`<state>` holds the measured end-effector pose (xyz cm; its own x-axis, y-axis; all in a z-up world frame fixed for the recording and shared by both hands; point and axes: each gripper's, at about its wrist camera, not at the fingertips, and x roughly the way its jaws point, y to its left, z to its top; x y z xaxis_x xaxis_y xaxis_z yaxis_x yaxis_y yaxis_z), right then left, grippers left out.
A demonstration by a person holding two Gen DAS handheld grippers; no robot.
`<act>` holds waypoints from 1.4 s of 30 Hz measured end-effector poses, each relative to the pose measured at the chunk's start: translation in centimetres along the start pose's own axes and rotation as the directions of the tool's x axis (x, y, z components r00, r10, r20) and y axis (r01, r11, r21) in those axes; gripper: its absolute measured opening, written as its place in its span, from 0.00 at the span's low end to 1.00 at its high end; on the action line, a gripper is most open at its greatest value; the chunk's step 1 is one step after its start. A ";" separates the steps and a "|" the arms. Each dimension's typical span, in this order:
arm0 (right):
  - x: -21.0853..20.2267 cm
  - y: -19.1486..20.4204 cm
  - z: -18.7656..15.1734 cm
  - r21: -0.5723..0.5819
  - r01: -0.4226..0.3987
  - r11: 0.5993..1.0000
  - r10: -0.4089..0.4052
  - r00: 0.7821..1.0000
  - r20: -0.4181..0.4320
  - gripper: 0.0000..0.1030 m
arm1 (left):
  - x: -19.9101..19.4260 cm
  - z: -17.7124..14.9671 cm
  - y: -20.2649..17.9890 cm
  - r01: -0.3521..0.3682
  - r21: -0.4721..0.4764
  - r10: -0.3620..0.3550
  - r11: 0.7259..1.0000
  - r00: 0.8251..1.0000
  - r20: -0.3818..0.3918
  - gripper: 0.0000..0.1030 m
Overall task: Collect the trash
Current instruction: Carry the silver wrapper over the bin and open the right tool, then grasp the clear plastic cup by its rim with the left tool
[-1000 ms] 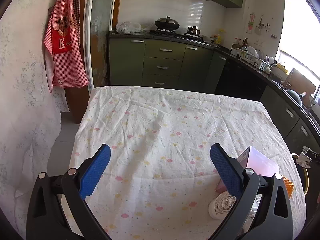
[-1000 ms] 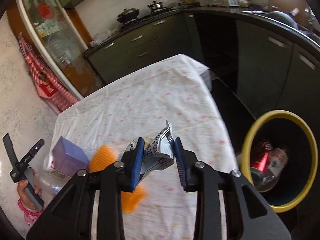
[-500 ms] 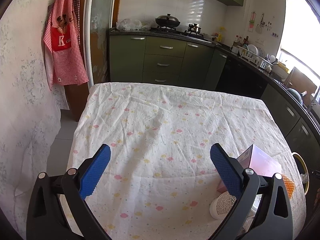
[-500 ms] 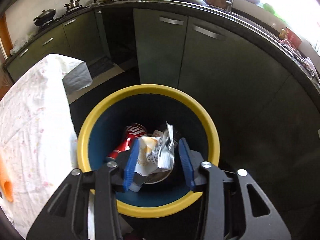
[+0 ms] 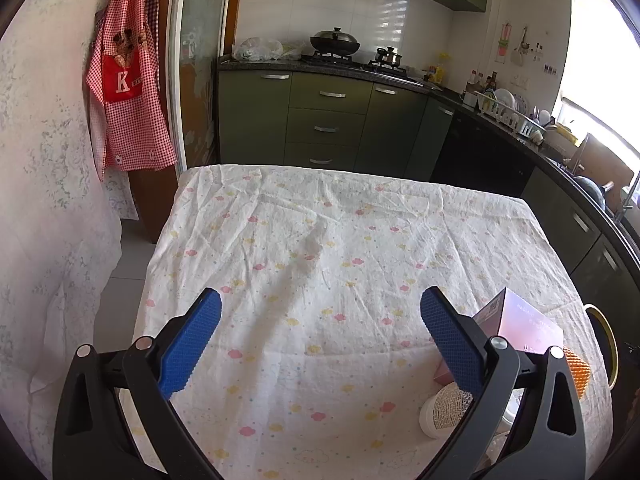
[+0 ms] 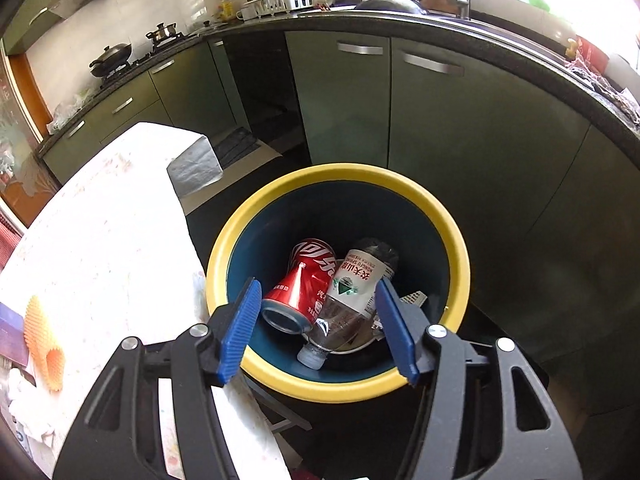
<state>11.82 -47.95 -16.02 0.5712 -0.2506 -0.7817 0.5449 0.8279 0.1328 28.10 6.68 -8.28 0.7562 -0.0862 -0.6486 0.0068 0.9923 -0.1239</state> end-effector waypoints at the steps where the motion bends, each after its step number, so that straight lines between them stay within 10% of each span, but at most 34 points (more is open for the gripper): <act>1: 0.0 0.0 -0.1 0.003 -0.003 1.000 0.003 1.000 -0.002 0.57 | -0.1 0.0 0.0 0.004 -0.001 -0.004 1.000 1.000 0.004 0.95; 9: -0.2 0.5 -0.7 0.001 -0.031 1.000 0.031 0.999 -0.025 0.57 | -1.6 0.1 -0.5 0.154 -0.032 -0.155 0.988 0.988 -0.019 0.95; 18: -0.6 0.6 -1.0 -0.008 -0.081 0.997 0.081 0.997 -0.014 0.59 | -5.4 -3.6 -3.5 0.312 0.107 -0.291 0.944 0.941 -0.170 0.95; 29: -0.8 0.3 -1.2 -0.008 -0.098 0.995 0.098 0.995 -0.016 0.60 | -7.7 -6.2 -3.3 0.460 0.073 -0.444 0.885 0.881 -0.165 0.95; 42: -0.5 0.6 -1.2 -0.018 -0.097 0.995 0.097 0.995 -0.030 0.60 | -5.4 -6.8 -4.9 0.447 0.109 -0.423 0.888 0.886 -0.189 0.95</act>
<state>11.08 -46.72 -16.30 0.6026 -0.1543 -0.7830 0.4758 0.8571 0.1972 19.59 1.63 -9.28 0.5439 -0.5131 -0.6640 0.4154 0.8521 -0.3183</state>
